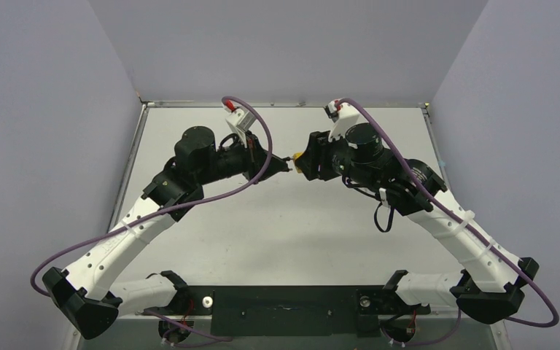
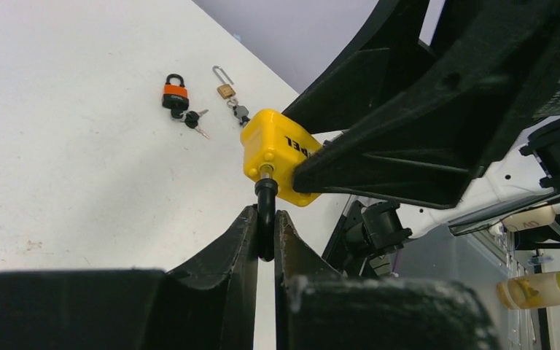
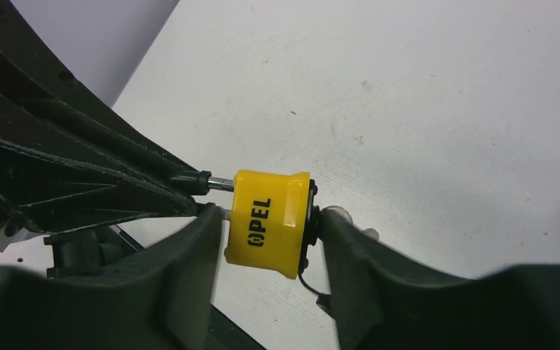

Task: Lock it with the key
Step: Lock the lock.

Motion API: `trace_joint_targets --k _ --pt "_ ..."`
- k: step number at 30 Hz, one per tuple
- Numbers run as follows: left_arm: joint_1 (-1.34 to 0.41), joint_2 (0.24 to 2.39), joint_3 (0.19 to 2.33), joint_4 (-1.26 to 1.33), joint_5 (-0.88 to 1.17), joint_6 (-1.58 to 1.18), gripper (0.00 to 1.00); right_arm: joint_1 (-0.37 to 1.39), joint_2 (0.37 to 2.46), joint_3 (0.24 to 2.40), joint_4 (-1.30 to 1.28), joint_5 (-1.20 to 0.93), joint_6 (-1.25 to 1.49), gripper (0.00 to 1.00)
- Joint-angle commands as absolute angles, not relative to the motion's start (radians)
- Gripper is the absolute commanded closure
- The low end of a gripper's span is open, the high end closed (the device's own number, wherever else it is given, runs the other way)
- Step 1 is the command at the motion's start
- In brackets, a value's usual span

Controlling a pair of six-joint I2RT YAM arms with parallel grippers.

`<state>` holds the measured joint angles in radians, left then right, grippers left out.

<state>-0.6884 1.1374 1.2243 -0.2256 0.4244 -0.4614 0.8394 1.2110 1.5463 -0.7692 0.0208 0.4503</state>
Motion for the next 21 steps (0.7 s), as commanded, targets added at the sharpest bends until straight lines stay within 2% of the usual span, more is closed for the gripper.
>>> trace_joint_targets --k 1,2,4,12,21 --pt "-0.632 1.138 1.285 -0.221 0.423 -0.466 1.0 0.84 1.179 1.555 -0.633 0.024 0.42 0.42" --pt "-0.615 1.137 1.298 -0.225 0.438 -0.465 1.0 0.836 1.169 1.553 -0.616 0.014 0.415 0.29" --pt "-0.589 1.141 1.326 -0.24 0.484 -0.458 1.0 0.811 1.151 1.543 -0.582 -0.04 0.402 0.21" --pt "-0.546 1.146 1.481 -0.373 0.645 -0.408 1.0 0.495 1.03 1.319 -0.192 -0.52 0.484 0.17" --pt "-0.546 1.169 1.662 -0.406 0.75 -0.504 1.0 0.442 1.009 1.282 0.163 -0.825 0.568 0.22"
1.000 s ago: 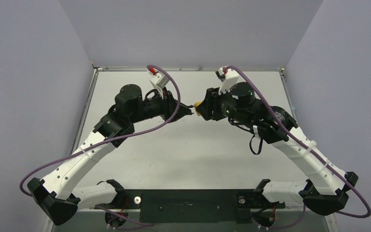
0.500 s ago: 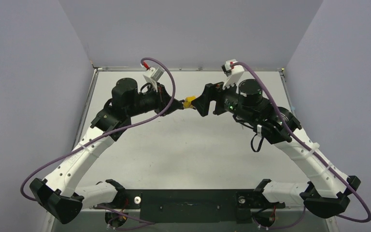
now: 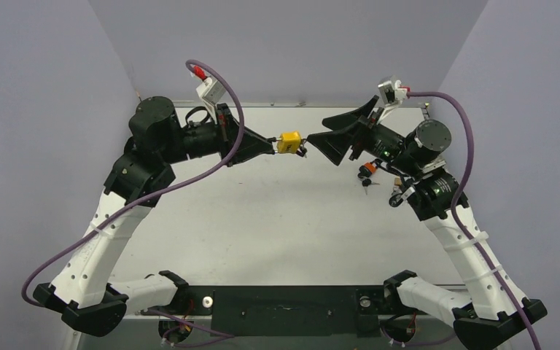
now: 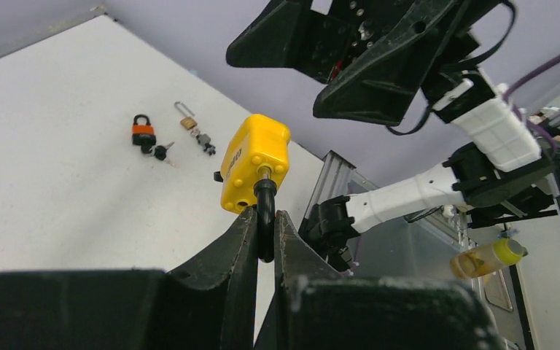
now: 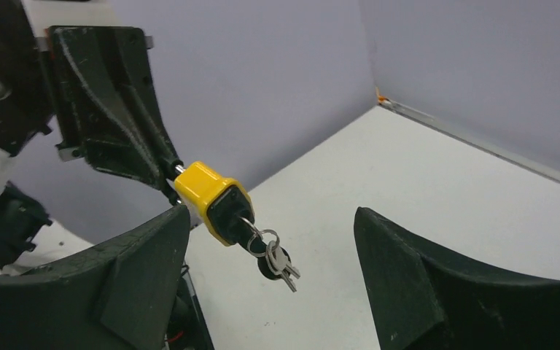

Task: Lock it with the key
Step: Lock the lock.

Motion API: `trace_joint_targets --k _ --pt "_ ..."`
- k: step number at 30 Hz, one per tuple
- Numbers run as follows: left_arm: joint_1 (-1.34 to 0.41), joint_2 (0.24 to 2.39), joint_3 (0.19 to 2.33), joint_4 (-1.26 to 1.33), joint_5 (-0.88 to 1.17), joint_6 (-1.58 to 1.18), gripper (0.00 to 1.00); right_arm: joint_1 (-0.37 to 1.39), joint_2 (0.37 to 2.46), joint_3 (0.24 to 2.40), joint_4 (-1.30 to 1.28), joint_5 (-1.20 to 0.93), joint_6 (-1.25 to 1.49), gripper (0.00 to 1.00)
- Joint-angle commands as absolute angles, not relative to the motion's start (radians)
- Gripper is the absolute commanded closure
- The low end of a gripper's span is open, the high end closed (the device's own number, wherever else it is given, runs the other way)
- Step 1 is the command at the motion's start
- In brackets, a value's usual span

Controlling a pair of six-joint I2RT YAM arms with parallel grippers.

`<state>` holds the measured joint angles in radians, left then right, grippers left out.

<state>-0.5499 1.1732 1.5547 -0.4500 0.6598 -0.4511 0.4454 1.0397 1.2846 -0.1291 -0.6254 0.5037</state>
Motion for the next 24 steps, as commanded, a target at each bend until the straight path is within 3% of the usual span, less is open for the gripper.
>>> trace_joint_targets --k 1,6,13,18,24 --pt "-0.546 1.169 1.667 -0.398 0.77 -0.526 1.0 0.445 1.012 1.286 0.187 -0.837 0.583 0.23" --pt "-0.546 1.163 1.649 -0.273 0.846 -0.629 1.0 0.495 1.034 1.301 0.251 -0.909 0.621 0.25" --pt "-0.546 1.147 1.605 -0.136 0.892 -0.742 1.0 0.606 1.074 1.413 -0.03 -0.88 0.414 0.32" --pt "-0.546 1.142 1.594 -0.119 0.903 -0.756 1.0 0.613 1.07 1.406 -0.036 -0.87 0.408 0.35" --pt "-0.546 1.139 1.584 -0.108 0.908 -0.76 1.0 0.616 1.06 1.392 -0.025 -0.869 0.418 0.45"
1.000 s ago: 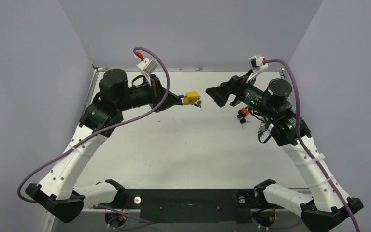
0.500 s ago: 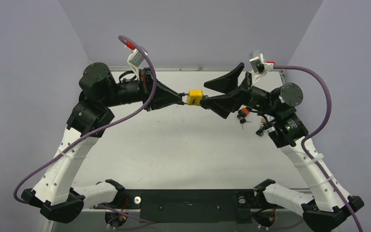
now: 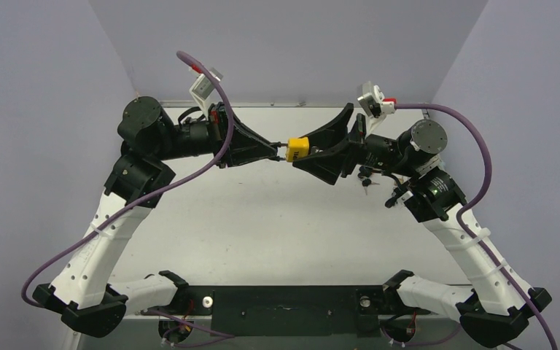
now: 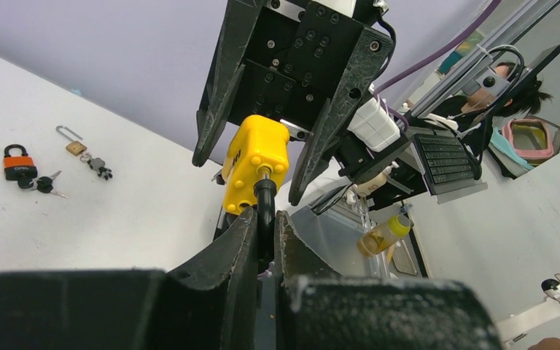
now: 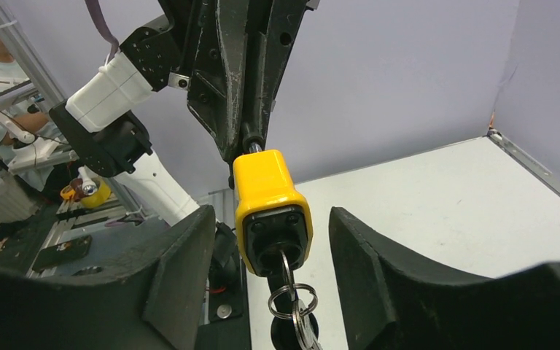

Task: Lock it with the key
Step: Lock the lock.

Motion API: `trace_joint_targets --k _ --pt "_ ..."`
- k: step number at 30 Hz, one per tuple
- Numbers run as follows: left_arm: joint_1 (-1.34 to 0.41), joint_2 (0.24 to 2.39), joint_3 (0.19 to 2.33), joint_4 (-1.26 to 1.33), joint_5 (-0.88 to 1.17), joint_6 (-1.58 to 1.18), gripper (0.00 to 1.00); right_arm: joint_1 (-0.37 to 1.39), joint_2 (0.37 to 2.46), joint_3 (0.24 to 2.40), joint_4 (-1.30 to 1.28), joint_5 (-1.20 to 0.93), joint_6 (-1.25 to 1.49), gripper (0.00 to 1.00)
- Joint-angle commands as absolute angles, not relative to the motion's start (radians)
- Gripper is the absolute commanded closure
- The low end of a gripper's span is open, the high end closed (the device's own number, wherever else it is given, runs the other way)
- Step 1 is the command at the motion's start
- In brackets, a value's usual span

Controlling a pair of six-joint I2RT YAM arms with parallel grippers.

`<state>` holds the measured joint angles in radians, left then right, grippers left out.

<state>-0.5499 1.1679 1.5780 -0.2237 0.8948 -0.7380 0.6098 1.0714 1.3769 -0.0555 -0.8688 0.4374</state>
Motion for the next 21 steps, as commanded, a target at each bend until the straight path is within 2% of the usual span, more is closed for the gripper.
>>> trace_joint_targets --k 1,7,9,10,11,12,15,18,21 --pt "-0.546 1.139 1.583 -0.108 0.909 -0.758 1.0 0.615 1.058 1.389 -0.02 -0.867 0.422 0.47" --pt "-0.545 1.133 1.553 -0.098 0.906 -0.755 1.0 0.618 1.043 1.364 0.05 -0.856 0.486 0.64" --pt "-0.545 1.135 1.543 -0.092 0.909 -0.757 1.0 0.627 1.046 1.358 0.064 -0.849 0.506 0.74" --pt "-0.545 1.137 1.538 -0.09 0.909 -0.758 1.0 0.633 1.048 1.356 0.067 -0.847 0.512 0.85" --pt "-0.543 1.139 1.536 -0.089 0.908 -0.757 1.0 0.637 1.05 1.356 0.067 -0.844 0.525 0.89" --pt "-0.542 1.139 1.531 -0.089 0.907 -0.757 1.0 0.639 1.05 1.355 0.064 -0.835 0.531 0.98" --pt "-0.533 1.139 1.52 -0.091 0.905 -0.749 1.0 0.641 1.041 1.349 0.054 -0.813 0.559 1.0" --pt "-0.525 1.136 1.514 -0.107 0.905 -0.733 0.88 0.64 1.026 1.346 0.033 -0.782 0.57 1.0" --pt "-0.514 1.13 1.507 -0.114 0.912 -0.722 0.84 0.641 1.017 1.347 0.006 -0.761 0.572 1.0"
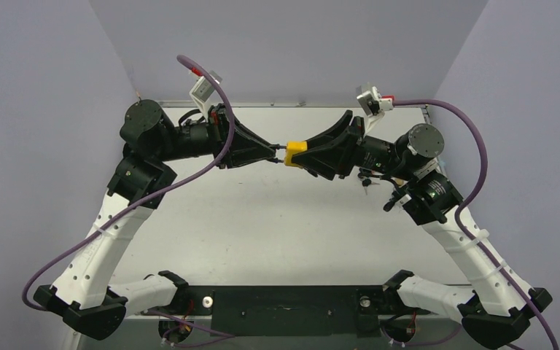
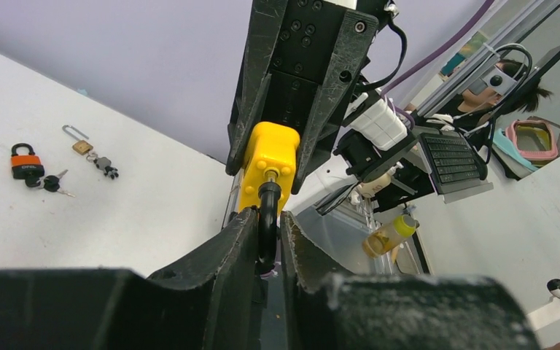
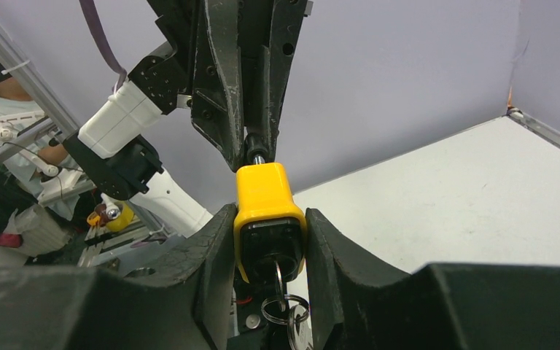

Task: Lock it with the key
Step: Lock the lock.

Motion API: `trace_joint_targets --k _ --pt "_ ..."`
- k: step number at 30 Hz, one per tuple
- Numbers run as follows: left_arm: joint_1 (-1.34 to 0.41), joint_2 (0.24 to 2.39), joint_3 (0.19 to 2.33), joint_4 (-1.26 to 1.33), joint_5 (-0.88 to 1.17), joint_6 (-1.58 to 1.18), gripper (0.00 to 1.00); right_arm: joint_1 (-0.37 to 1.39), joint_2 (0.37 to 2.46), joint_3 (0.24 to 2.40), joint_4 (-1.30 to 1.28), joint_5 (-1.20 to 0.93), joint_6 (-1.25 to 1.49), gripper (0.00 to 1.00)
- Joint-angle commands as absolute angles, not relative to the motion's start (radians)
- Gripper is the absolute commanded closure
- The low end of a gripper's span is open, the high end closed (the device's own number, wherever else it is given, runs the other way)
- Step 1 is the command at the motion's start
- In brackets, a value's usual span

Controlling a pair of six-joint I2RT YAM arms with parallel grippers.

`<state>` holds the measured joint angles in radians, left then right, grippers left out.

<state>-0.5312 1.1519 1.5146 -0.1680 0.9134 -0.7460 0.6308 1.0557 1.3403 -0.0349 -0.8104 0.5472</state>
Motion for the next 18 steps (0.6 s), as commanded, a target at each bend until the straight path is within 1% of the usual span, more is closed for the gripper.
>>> trace_joint_targets --k 1,18 --pt "-0.513 1.127 1.506 -0.114 0.916 -0.72 0.83 0.64 1.012 1.347 0.004 -0.757 0.575 1.0" --pt "-0.505 1.112 1.469 -0.101 0.937 -0.717 0.82 0.641 1.009 1.353 -0.043 -0.729 0.589 1.0"
